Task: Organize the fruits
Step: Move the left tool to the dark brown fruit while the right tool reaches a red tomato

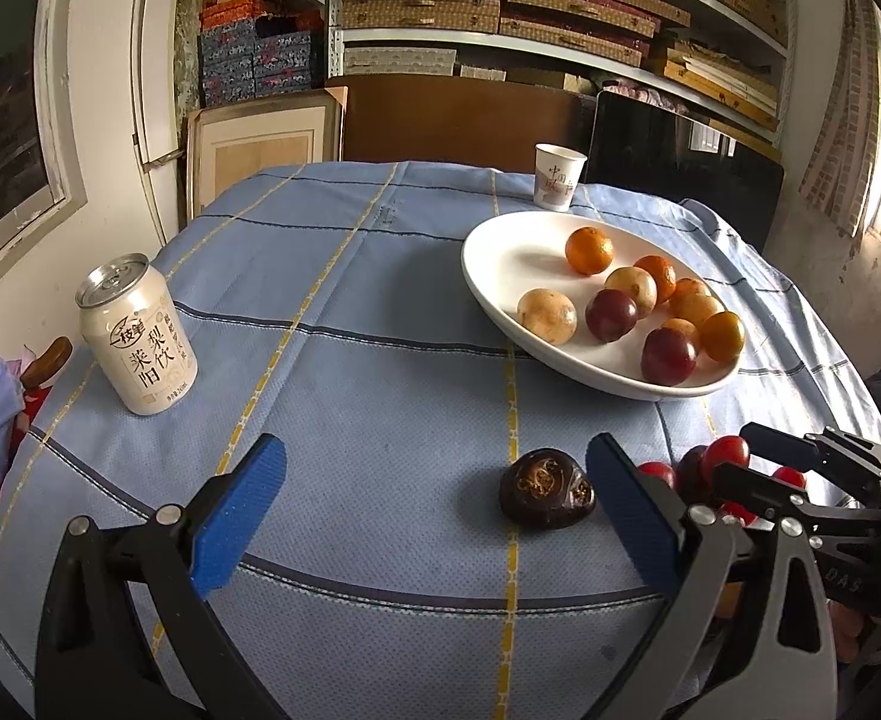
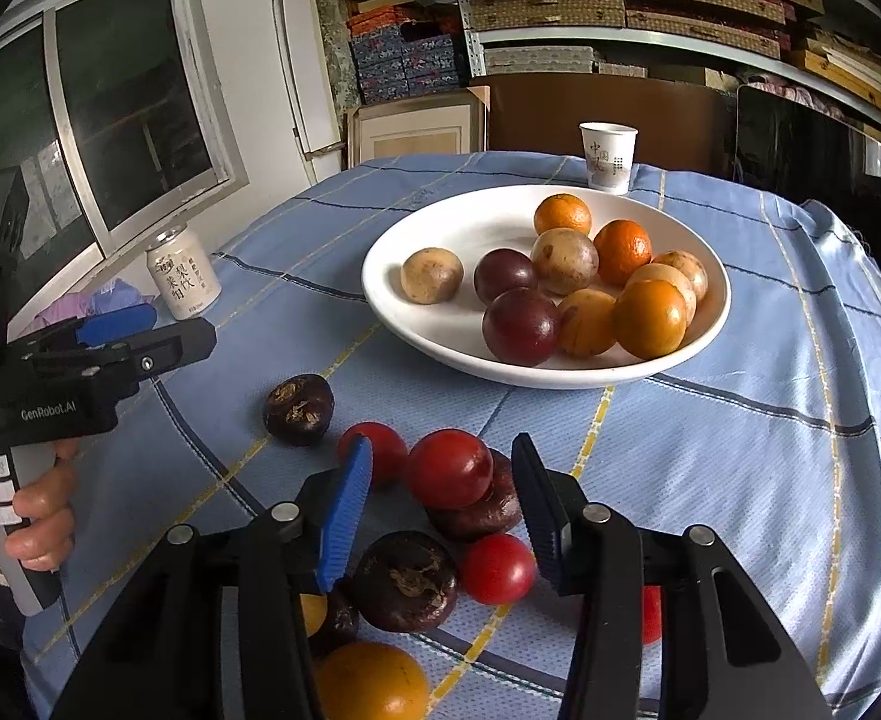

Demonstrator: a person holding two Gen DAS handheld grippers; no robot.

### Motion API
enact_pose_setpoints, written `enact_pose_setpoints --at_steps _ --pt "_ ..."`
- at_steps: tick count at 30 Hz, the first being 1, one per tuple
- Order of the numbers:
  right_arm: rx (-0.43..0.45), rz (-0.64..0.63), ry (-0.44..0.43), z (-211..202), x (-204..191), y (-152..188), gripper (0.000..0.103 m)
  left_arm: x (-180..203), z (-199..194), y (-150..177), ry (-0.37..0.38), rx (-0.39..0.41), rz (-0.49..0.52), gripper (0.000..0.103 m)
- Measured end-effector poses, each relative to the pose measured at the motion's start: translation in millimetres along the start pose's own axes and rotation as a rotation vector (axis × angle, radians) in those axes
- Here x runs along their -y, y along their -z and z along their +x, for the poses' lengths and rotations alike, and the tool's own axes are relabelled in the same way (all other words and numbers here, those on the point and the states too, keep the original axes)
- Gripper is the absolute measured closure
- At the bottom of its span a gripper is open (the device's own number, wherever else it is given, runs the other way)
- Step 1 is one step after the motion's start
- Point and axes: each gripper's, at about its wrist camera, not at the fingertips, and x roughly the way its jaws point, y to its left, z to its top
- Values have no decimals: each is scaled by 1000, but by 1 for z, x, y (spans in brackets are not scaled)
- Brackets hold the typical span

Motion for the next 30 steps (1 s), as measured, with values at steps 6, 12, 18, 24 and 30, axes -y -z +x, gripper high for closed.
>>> enact_pose_setpoints --at_steps 6,12,18,24,30 --pt "-22 29 4 6 1 0 66 0 0 0 0 -1 -2 5" --pt "-38 62 18 10 4 1 73 0 0 0 -1 0 1 5" --pt "30 118 -7 -9 16 -5 73 12 5 7 76 -37 59 5" --pt "20 152 -14 -11 23 -4 73 37 16 18 70 -67 180 16" --pt "27 147 -21 -14 23 -5 73 38 33 20 107 -137 183 44"
